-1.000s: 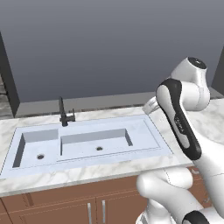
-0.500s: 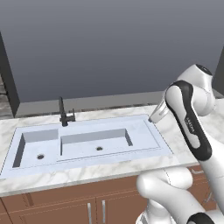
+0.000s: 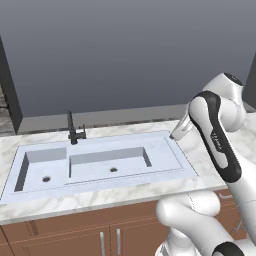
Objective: Close all open cabinet doors.
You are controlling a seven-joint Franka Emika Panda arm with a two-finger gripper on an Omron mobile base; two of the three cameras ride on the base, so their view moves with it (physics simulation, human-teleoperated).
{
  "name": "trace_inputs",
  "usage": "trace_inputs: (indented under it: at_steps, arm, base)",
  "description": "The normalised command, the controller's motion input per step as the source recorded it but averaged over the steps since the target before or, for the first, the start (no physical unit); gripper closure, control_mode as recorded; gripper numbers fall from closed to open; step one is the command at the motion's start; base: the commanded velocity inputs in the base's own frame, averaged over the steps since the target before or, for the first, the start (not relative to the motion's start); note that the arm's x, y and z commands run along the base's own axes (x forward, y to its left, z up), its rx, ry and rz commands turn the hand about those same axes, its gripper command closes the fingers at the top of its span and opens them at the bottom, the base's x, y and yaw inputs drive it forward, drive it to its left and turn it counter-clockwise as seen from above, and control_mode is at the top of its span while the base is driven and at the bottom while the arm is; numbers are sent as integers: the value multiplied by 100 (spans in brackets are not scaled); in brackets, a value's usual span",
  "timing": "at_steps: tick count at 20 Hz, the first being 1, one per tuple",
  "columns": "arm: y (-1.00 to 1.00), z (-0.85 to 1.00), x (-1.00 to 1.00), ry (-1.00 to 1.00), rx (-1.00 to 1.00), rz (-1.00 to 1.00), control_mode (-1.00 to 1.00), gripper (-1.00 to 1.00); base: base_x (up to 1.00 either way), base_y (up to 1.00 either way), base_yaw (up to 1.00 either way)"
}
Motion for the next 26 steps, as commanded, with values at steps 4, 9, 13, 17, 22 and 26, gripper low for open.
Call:
trace_inputs:
  at_steps: [4,9,13,17,22,26]
  arm:
    - [0,0,0,0,0,0,-100,-100]
    - [0,0,0,0,0,0,-100,-100]
    - [0,0,0,0,0,0,100,-100]
    - [0,0,0,0,0,0,100,-100]
    - [0,0,0,0,0,0,100,-100]
    - [0,0,0,0,0,0,100,-100]
  base:
    - [0,0,0]
    - [0,0,0]
    - [0,0,0]
    - [0,0,0]
    - [-3,0,0]
    - [-42,0,2]
